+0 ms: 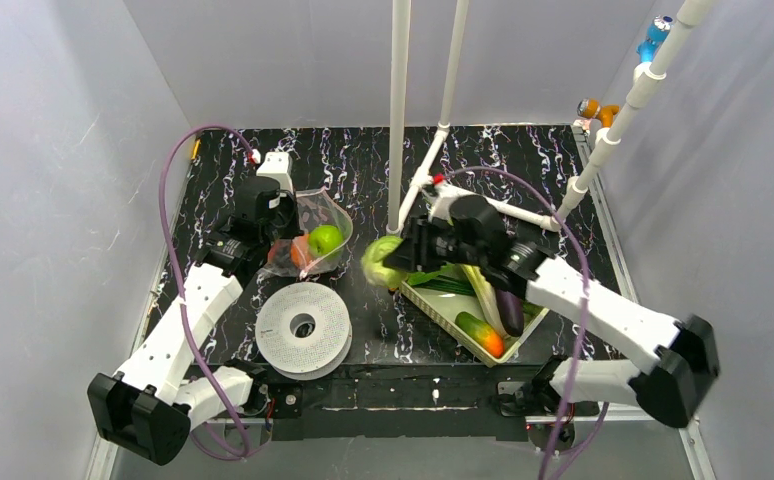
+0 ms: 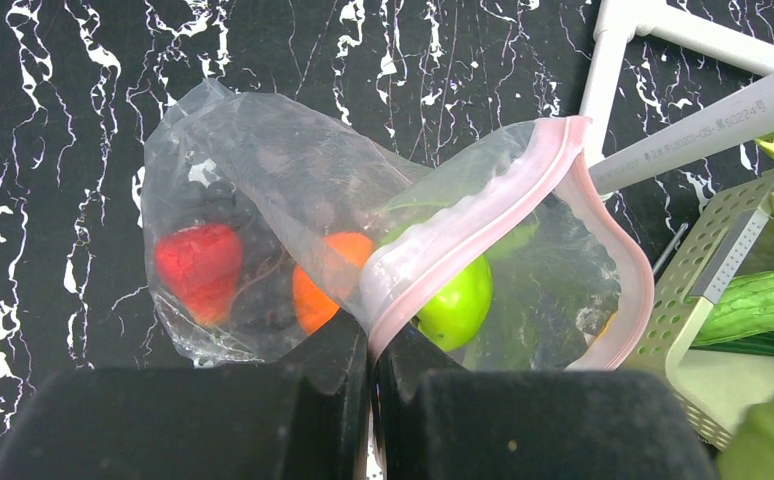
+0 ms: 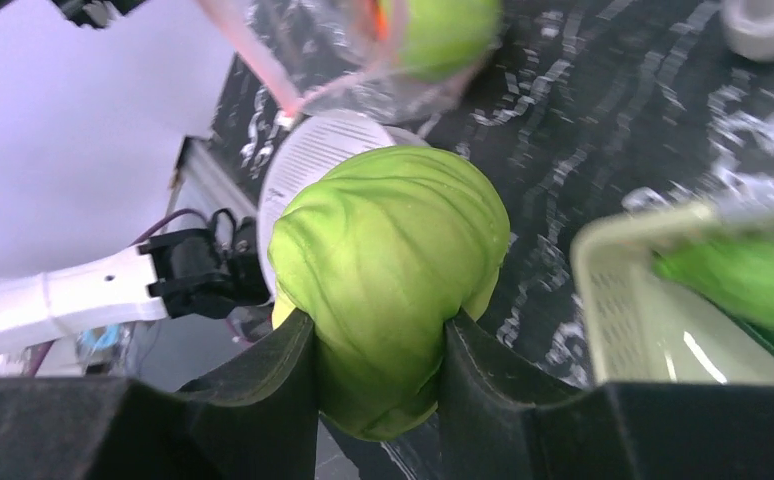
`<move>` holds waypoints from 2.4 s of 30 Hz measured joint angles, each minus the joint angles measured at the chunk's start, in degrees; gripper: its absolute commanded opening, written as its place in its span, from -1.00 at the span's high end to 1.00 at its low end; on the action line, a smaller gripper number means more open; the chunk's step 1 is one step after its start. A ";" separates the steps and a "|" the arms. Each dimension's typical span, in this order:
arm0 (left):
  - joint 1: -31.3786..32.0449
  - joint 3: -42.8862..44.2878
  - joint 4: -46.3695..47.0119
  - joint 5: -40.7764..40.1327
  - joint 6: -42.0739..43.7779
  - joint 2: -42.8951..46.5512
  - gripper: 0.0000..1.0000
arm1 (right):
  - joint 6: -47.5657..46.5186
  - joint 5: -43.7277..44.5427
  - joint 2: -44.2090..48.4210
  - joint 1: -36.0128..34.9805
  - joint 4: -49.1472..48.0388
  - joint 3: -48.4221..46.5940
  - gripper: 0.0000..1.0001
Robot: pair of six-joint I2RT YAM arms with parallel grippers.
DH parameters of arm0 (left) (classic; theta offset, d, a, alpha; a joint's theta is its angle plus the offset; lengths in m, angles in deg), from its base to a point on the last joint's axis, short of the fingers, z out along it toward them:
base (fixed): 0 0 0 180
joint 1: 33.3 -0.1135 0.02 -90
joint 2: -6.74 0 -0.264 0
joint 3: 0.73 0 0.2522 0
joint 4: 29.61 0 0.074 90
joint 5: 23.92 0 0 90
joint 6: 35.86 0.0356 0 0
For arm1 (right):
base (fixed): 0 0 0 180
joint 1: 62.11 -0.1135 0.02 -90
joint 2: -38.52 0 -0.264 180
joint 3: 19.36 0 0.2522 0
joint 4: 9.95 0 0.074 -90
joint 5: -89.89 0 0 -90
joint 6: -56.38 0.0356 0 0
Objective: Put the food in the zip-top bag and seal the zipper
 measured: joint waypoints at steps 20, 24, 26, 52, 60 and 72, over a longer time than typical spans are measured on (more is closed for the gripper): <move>-0.21 0.00 -0.17 0.12 -0.18 2.37 1.00 | -2.31 -5.67 -29.32 -5.34 -11.02 -26.62 0.97; 0.00 0.00 -0.28 1.57 -0.68 2.73 1.00 | -2.18 -3.24 -35.81 -5.23 -10.98 -29.96 0.97; 0.02 0.00 -0.46 2.69 -1.01 2.73 1.00 | -2.24 -2.08 -38.48 -5.12 -10.85 -30.92 0.97; 0.04 -0.92 0.07 7.57 -2.00 6.32 1.00 | 1.91 1.26 -46.86 -4.29 -1.49 -43.06 -0.77; 0.04 -0.92 0.13 5.27 -2.10 7.04 1.00 | 1.84 1.92 -38.47 -4.36 4.33 -38.46 -0.96; 0.04 -0.93 0.05 4.67 -2.04 7.21 1.00 | 0.70 5.59 -32.45 -4.55 10.87 -36.65 -0.83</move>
